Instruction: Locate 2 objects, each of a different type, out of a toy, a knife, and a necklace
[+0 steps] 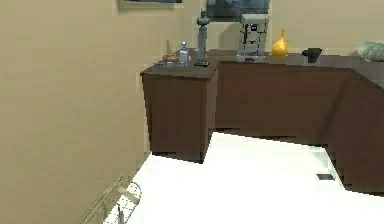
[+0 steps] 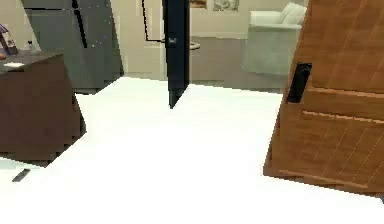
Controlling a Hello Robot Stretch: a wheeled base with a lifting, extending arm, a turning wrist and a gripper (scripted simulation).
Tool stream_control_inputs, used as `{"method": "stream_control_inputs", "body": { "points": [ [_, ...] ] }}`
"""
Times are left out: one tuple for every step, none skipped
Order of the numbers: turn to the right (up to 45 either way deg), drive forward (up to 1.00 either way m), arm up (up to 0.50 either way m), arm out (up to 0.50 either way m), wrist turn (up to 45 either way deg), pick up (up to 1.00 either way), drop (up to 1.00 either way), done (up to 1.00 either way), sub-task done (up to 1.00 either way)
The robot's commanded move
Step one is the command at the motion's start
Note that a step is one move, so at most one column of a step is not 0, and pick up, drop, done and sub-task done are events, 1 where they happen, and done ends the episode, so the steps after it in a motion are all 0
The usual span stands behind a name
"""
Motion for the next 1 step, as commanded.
{"method": "stream_control_inputs", "body": {
  "points": [
    [39.0, 0.0, 0.0, 0.0, 0.0, 0.0, 0.0, 0.0, 0.0]
  ]
}}
